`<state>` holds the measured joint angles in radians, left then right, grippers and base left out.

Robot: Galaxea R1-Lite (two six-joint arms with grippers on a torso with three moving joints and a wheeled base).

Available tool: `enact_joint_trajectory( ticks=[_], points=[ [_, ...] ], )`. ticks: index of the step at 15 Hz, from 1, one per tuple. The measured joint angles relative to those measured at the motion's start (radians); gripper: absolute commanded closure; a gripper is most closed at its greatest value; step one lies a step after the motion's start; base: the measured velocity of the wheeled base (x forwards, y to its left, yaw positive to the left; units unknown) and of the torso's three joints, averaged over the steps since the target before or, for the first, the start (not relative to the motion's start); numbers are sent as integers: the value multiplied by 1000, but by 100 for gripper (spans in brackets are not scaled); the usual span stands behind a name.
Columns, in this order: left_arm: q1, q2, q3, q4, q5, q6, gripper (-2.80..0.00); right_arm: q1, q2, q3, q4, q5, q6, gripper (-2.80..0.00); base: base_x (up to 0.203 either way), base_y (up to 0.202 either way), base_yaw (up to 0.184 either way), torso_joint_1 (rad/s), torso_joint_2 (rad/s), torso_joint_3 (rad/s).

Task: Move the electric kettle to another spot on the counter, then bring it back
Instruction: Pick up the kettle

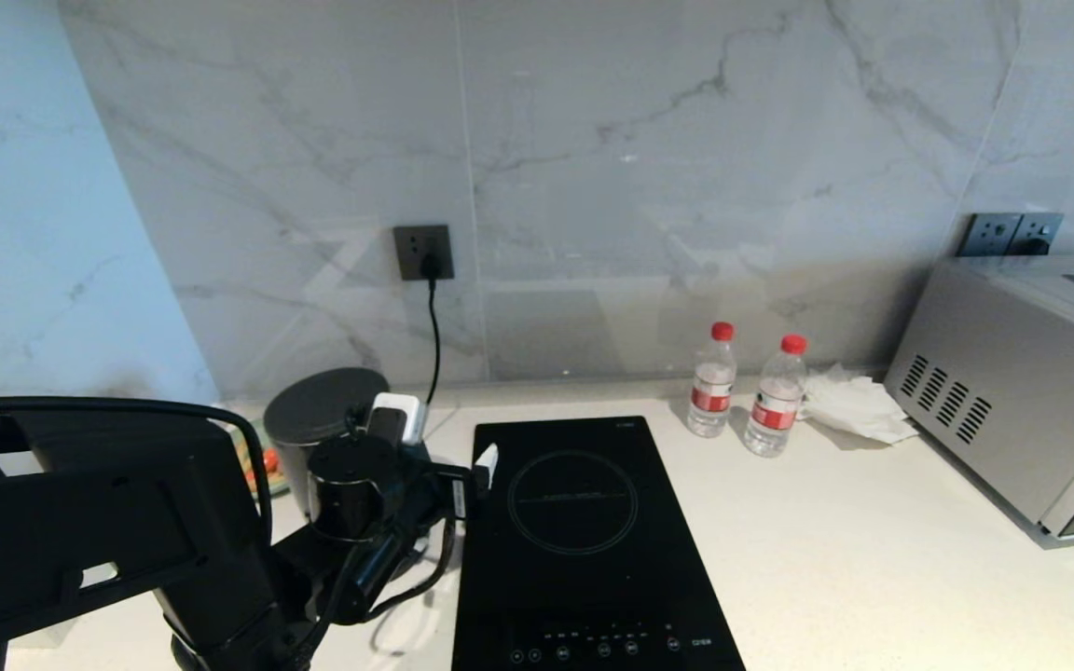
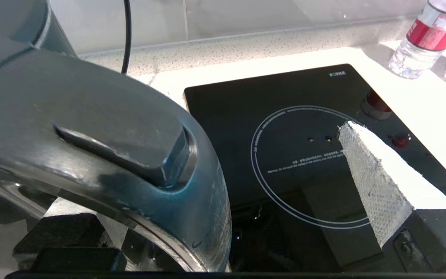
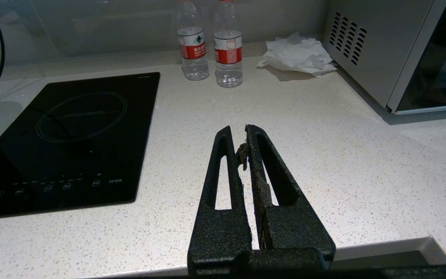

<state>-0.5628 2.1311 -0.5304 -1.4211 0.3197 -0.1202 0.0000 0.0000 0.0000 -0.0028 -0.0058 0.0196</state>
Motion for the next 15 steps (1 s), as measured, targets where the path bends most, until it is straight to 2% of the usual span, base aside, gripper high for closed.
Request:
enact_joint_trajectory(
  ticks=[10,11,15],
  points=[
    [-2,-3,-8,-1,-2,0,-280,0,0,0,0,0,0,0,0,0,0,0,0,0],
    [-2,-3,-8,-2,-1,-1,0,0,0,0,0,0,0,0,0,0,0,0,0,0],
    [-1,-3,-5,-2,1,-1,0,0,0,0,0,0,0,0,0,0,0,0,0,0]
  ],
)
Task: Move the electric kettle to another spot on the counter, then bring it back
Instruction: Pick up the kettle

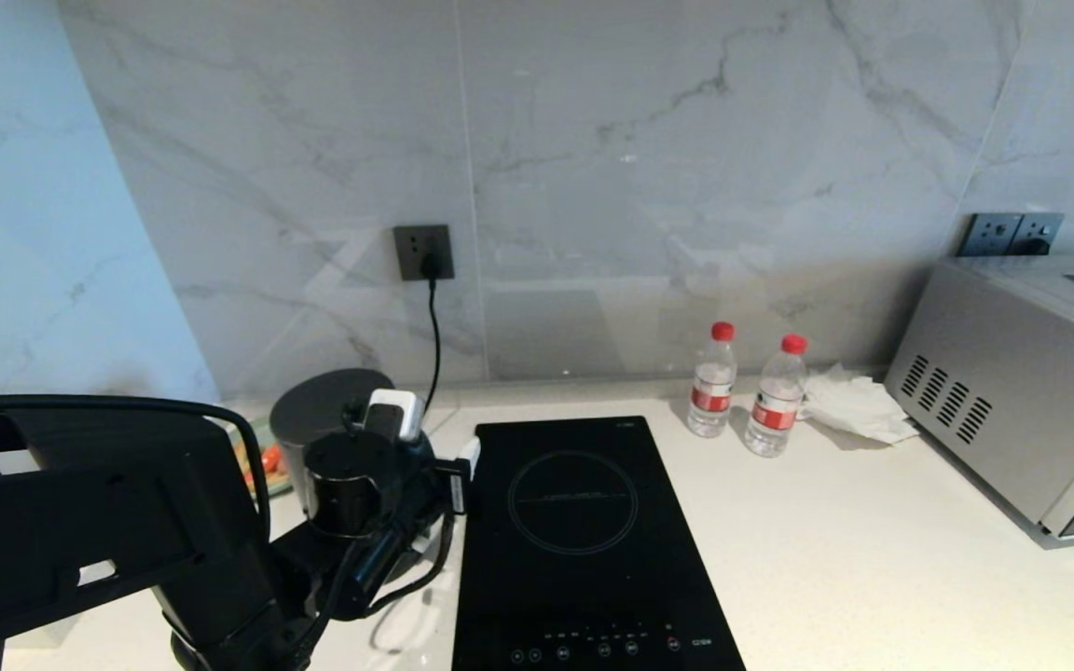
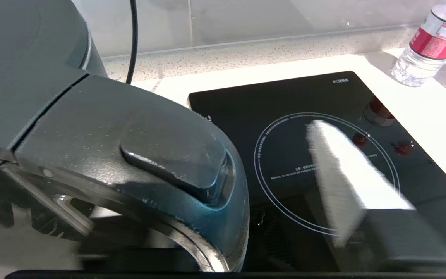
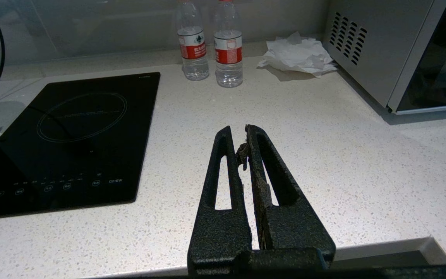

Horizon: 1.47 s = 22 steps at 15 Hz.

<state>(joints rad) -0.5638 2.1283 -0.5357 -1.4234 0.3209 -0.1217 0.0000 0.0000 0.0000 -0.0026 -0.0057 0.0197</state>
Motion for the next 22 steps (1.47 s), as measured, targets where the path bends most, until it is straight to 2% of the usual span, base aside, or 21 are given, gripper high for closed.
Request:
enact_joint_trajectory(
  ticks=[12,18,22],
  points=[
    [-1,-1,-4,2,-2,1,0,0,0,0,0,-1,0,0,0,0,0,0,0,0],
    [5,-38,-101,81,2,7,0,0,0,0,0,0,0,0,0,0,0,0,0,0],
    [8,-42,-134,87,5,9,0,0,0,0,0,0,0,0,0,0,0,0,0,0]
  ],
)
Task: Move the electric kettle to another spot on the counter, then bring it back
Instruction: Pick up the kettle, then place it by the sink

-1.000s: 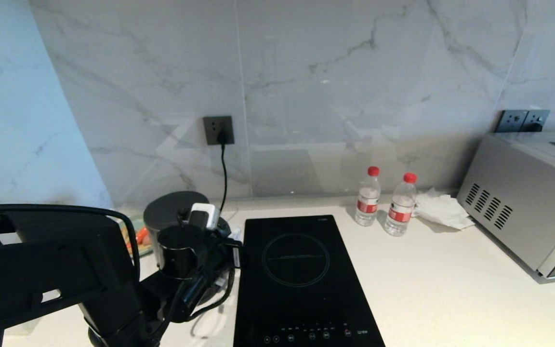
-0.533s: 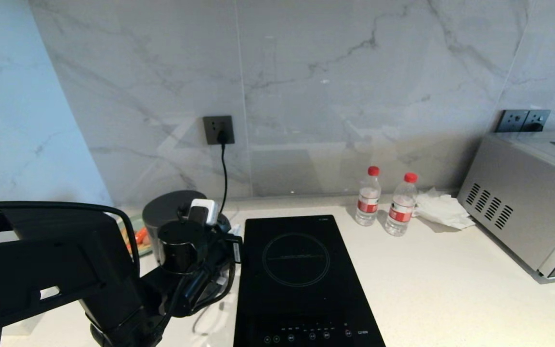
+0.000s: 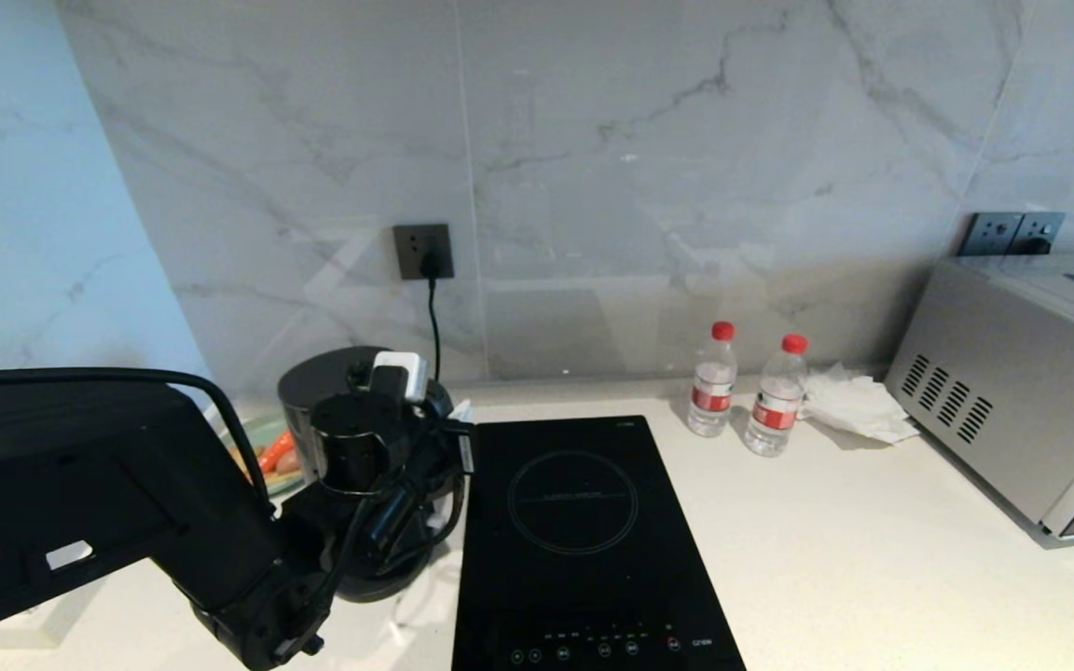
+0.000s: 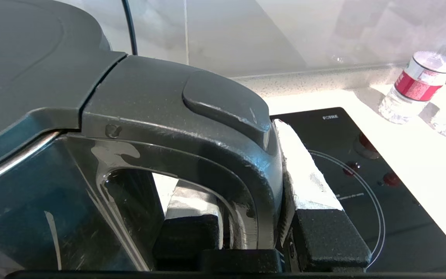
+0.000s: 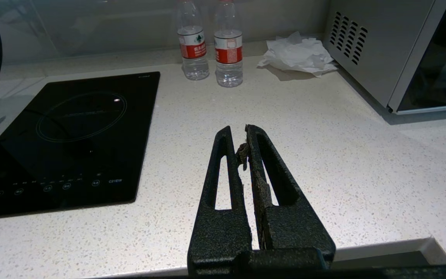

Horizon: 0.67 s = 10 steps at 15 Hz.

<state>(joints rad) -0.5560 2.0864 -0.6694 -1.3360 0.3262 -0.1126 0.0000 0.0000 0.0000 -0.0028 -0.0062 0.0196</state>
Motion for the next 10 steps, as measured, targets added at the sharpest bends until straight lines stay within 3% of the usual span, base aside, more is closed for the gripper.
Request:
enact_joint_trajectory(
  ticks=[5,10],
  points=[
    [50,-11,-18,0,0,19,0,0,0,0,0,0,0,0,0,0,0,0,0,0],
    [117,-60,61,-7,-13,23,0,0,0,0,0,0,0,0,0,0,0,0,0,0]
  ],
)
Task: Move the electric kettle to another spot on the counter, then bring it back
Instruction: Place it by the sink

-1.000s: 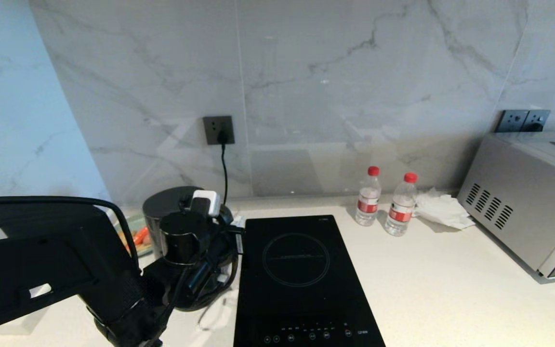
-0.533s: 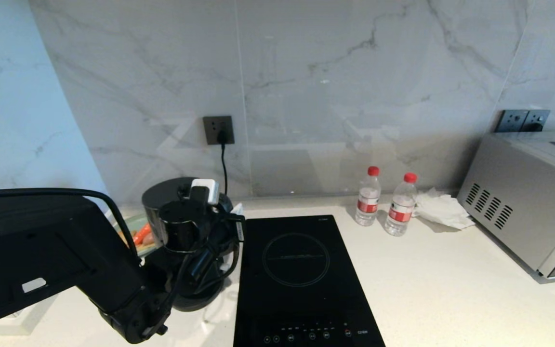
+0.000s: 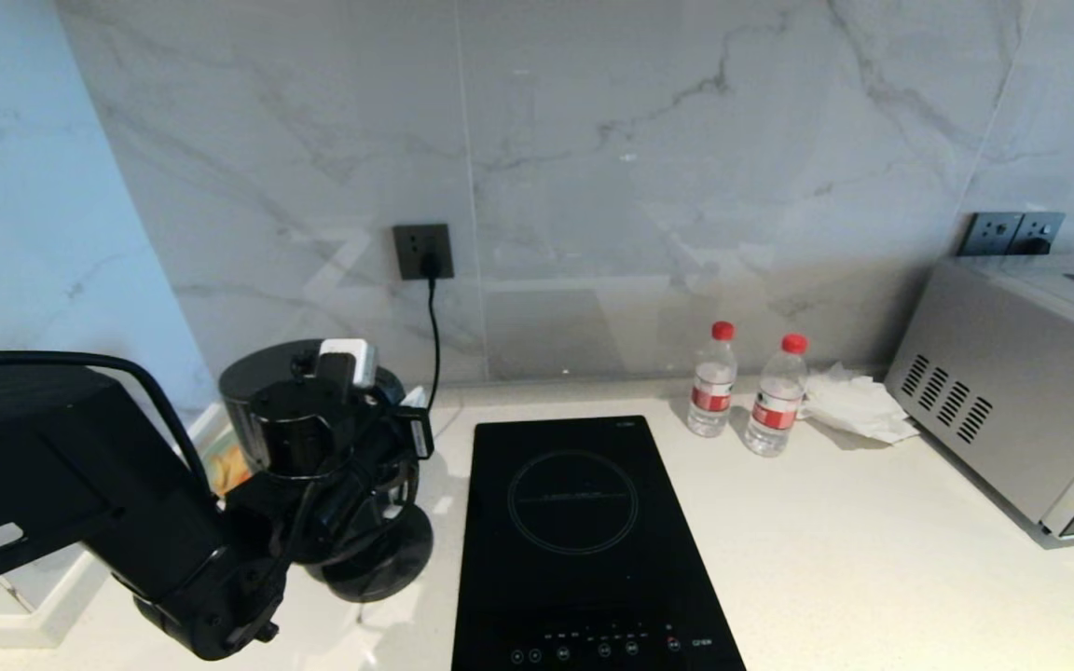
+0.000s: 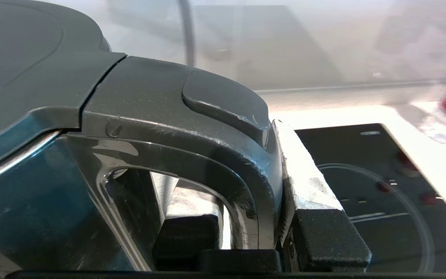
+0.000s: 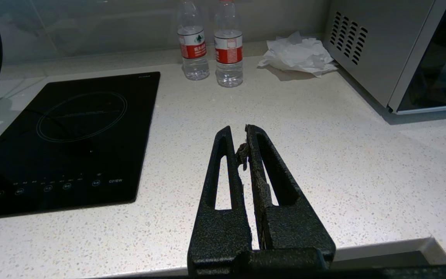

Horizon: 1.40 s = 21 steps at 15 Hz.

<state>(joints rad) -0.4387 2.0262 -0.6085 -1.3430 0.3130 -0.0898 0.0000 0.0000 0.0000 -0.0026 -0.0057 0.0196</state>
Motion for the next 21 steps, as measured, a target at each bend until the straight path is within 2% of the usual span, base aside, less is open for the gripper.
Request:
enact_joint_trajectory(
  ticks=[9,11,14,21],
  points=[
    [151,-77,133,-8,-143,-3,0,0,0,0,0,0,1,0,0,0,0,0,0,0],
    [185,-85,175,-44,-189,-3,0,0,0,0,0,0,0,0,0,0,0,0,0,0],
    [230,-85,221,-117,-208,-3,0,0,0,0,0,0,0,0,0,0,0,0,0,0],
    [377,-85,301,-122,-339,-4,0,0,0,0,0,0,0,0,0,0,0,0,0,0]
  ],
)
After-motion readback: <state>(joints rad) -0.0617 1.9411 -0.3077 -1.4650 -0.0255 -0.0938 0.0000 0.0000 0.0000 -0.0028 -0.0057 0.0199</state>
